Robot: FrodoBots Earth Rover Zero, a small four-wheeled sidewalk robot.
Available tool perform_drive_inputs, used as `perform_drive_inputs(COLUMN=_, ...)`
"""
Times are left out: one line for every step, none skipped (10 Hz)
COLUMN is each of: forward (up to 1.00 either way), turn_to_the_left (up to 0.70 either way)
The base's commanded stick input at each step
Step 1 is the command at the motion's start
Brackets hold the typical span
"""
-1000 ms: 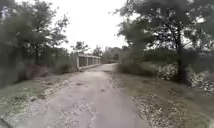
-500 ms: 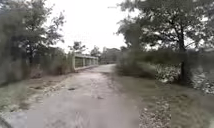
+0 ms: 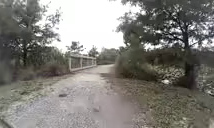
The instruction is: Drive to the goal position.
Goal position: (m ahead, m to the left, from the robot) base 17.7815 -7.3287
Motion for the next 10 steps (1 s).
perform_drive_inputs(forward=0.7, turn_to_the_left=0.25)
perform_drive_inputs(forward=0.7, turn_to_the_left=0.35)
perform_drive_inputs(forward=0.7, turn_to_the_left=0.35)
perform_drive_inputs(forward=0.7, turn_to_the_left=0.35)
perform_drive_inputs(forward=0.7, turn_to_the_left=0.26)
perform_drive_inputs(forward=0.7, turn_to_the_left=0.01)
perform_drive_inputs(forward=0.7, turn_to_the_left=0.0)
perform_drive_inputs(forward=0.7, turn_to_the_left=0.0)
perform_drive_inputs(forward=0.7, turn_to_the_left=0.0)
perform_drive_inputs(forward=0.7, turn_to_the_left=0.0)
